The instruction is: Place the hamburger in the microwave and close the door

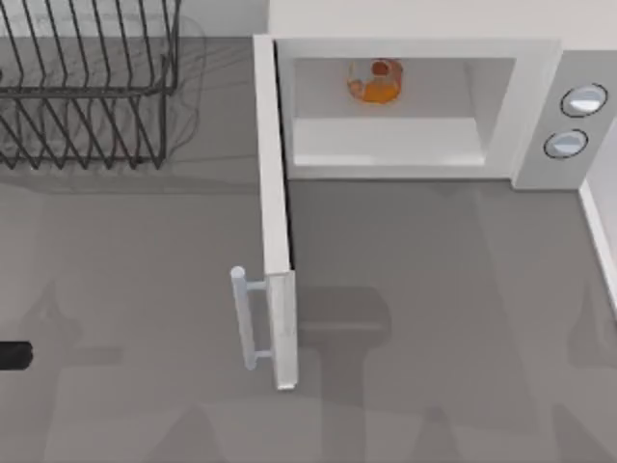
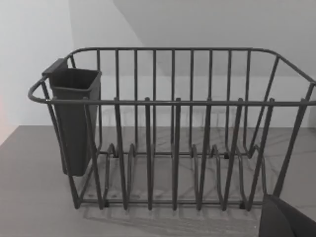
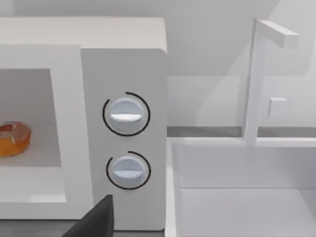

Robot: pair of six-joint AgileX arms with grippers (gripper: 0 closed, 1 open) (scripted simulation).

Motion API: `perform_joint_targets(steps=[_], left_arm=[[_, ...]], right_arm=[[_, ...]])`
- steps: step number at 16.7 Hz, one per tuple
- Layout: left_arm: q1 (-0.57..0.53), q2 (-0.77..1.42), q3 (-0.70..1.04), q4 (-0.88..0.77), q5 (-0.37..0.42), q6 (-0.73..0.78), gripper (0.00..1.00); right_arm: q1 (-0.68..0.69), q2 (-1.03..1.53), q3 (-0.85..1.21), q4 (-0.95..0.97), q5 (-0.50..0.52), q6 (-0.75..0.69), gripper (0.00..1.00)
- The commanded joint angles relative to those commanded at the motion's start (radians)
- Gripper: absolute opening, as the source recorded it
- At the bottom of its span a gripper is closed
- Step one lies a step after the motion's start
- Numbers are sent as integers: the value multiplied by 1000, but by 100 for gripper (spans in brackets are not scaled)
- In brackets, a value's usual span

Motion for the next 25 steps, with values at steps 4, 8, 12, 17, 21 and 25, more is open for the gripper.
perform_joint_targets(steps=[4,8,12,17,21,25], left_arm=[[0,0,0,0,0,0,0],[-17,65,-18,76,-19,1,0],[-50,182,-51,234,-51,3,0],[-65,232,-65,297,-64,4,0],[-75,258,-54,309,-79,5,0],[-182,394,-68,460,-186,6,0]], right_arm=[[0,0,0,0,0,0,100],[0,0,0,0,0,0,100],[0,0,0,0,0,0,100],[0,0,0,0,0,0,100],[0,0,0,0,0,0,100],[0,0,0,0,0,0,100]])
